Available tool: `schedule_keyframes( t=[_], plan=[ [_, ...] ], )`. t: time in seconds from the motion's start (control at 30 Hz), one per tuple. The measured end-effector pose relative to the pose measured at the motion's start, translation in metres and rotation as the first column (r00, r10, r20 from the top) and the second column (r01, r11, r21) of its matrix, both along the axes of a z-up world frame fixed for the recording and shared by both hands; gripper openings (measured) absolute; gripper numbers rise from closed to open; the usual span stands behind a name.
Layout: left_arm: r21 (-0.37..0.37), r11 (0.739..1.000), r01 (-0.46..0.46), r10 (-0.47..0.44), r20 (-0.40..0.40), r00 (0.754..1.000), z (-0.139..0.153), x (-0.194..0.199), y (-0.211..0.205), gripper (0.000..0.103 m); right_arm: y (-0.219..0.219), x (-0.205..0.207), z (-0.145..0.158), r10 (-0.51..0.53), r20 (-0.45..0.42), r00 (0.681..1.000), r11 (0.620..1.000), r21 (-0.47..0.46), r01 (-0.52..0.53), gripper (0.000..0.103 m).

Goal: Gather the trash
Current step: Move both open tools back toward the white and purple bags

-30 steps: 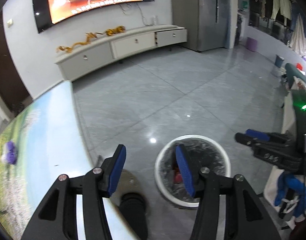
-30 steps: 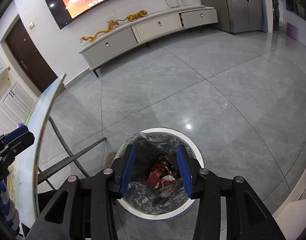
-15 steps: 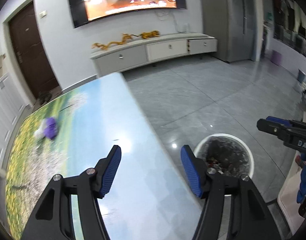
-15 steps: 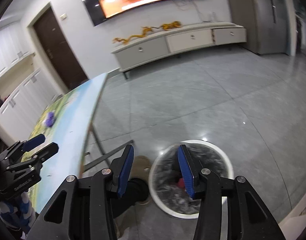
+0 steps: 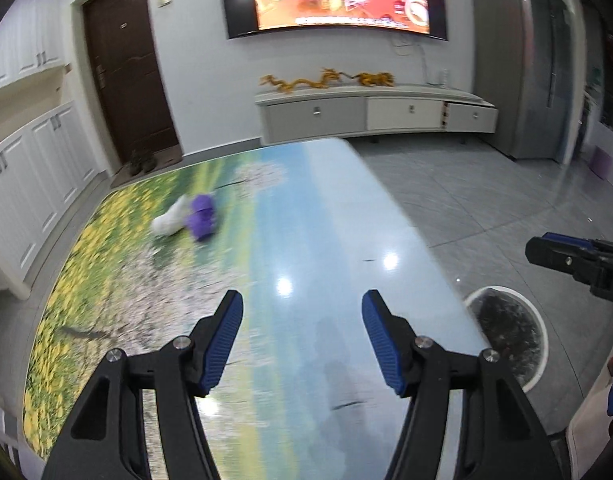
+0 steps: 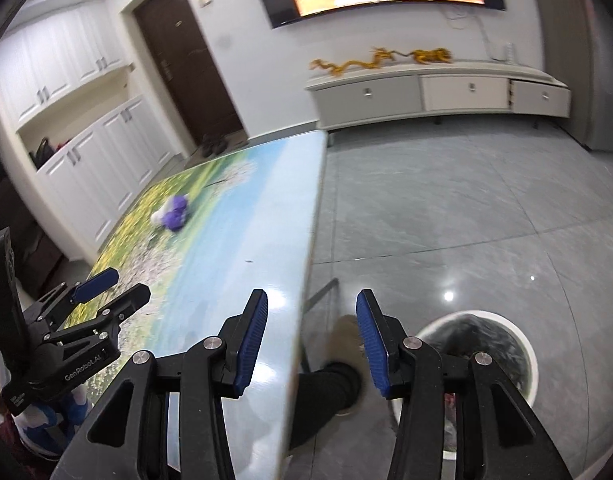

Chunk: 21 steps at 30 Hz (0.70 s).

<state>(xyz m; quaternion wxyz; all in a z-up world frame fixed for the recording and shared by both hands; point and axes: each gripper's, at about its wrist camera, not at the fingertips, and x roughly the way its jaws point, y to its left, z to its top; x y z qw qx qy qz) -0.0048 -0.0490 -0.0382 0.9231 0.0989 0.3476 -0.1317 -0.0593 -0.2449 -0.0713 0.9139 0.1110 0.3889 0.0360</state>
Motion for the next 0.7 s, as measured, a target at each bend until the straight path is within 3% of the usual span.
schedule_keyframes(
  t=[0.7],
  plan=[
    [-0.036, 0.978, -0.203, 0.201, -0.065, 0.977, -0.029, 0.051, 0.1, 0.06, 0.116, 0.097, -0.011, 0.236, -0.065, 0.97, 0.971, -0.027, -0.238, 0.046]
  ],
)
